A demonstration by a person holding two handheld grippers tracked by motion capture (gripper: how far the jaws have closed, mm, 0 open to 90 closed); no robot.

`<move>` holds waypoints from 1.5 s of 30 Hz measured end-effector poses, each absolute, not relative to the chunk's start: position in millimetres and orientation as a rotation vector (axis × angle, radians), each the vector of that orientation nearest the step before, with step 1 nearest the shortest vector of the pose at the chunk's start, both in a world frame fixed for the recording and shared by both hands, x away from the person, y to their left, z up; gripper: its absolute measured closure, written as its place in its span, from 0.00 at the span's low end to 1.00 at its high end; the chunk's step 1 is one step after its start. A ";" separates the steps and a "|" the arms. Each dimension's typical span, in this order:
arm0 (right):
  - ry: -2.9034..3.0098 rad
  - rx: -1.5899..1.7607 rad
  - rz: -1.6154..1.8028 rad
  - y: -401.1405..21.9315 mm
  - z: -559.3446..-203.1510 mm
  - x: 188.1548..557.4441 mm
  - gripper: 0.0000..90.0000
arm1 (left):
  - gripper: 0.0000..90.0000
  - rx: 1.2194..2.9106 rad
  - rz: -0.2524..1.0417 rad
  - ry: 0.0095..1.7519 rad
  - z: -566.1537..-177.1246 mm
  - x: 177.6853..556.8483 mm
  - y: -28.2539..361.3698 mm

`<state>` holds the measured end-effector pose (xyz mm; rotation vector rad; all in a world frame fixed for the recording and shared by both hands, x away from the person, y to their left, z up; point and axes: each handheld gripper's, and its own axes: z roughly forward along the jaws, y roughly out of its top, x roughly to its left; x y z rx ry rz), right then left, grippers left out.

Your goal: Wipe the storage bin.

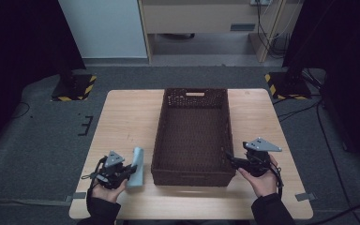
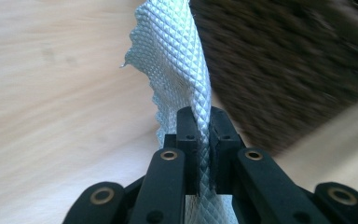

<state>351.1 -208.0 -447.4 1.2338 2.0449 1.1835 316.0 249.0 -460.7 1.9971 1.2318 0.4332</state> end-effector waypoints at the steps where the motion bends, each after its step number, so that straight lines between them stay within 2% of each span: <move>1: 2.044 1.235 1.184 -208.2 -447.3 351.2 0.26 | 0.94 1.988 0.444 1.252 -460.4 318.9 254.0; 12: 2.039 1.246 1.181 -209.1 -449.7 352.9 0.26 | 0.93 1.951 0.569 1.421 -469.8 347.8 296.4; 19: 2.037 1.248 1.182 -208.9 -449.7 352.7 0.27 | 0.93 1.983 0.557 1.499 -482.7 362.2 307.4; 26: 2.024 1.247 1.196 -208.9 -446.2 351.8 0.27 | 0.92 2.033 0.551 1.499 -489.9 370.3 305.0; 30: 2.022 1.240 1.202 -206.5 -444.4 352.1 0.29 | 0.85 2.017 0.537 1.494 -489.1 369.9 306.5; 34: 2.035 1.232 1.213 -202.3 -443.2 351.9 0.32 | 0.73 1.997 0.532 1.475 -487.5 369.2 307.5; 45: 2.074 1.212 1.196 -193.7 -446.3 354.1 0.38 | 0.60 1.951 0.574 1.461 -476.8 366.6 312.2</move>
